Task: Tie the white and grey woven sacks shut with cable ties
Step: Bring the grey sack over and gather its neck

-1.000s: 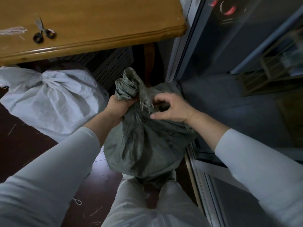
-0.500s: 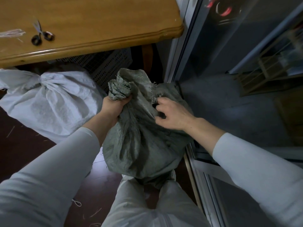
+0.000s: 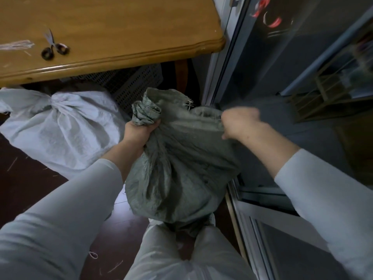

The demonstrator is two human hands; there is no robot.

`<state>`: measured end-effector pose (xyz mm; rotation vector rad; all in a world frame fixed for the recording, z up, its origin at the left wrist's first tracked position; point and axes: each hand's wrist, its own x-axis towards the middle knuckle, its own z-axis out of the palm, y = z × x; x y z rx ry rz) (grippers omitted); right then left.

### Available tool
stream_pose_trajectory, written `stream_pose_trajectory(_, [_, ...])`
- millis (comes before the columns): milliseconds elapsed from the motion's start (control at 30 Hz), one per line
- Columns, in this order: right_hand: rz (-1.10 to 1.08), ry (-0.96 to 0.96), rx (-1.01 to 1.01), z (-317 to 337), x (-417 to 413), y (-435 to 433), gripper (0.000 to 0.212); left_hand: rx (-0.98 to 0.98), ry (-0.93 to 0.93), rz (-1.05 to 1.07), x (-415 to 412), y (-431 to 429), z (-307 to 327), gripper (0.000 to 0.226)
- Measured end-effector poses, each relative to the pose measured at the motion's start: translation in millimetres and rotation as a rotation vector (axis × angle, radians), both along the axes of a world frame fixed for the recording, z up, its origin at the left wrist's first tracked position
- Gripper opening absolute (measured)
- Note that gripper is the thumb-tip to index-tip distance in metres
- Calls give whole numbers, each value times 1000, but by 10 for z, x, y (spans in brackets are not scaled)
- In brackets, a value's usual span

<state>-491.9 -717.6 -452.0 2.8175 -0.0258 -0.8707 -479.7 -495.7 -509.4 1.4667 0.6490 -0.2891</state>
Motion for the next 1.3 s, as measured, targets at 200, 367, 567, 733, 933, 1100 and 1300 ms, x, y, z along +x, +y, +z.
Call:
stream_pose_trajectory(200, [-188, -276, 156, 462, 187, -12, 32, -36, -5, -4, 5, -11, 26, 35])
stream_pose_trajectory(367, [-17, -508, 482, 145, 202, 158, 52, -37, -4, -14, -9, 13, 2, 33])
stream_pose_trajectory(567, [-159, -211, 646, -304, 253, 130, 24, -47, -6, -20, -2, 4, -12, 37])
stream_pose_trajectory(733, [-531, 14, 1088, -228, 172, 50, 42, -34, 10, -19, 10, 19, -15, 40])
stream_pose_trajectory(933, [-110, -118, 577, -293, 4, 122, 51, -8, 17, -17, -1, 3, 10, 40])
stream_pose_trajectory(1100, [-306, -349, 886, -313, 172, 256, 36, -65, -16, -196, -9, -51, 45, 46])
stream_pose_trajectory(1300, [-214, -290, 893, -277, 181, 448, 27, 42, -82, -677, -54, -343, 62, 52])
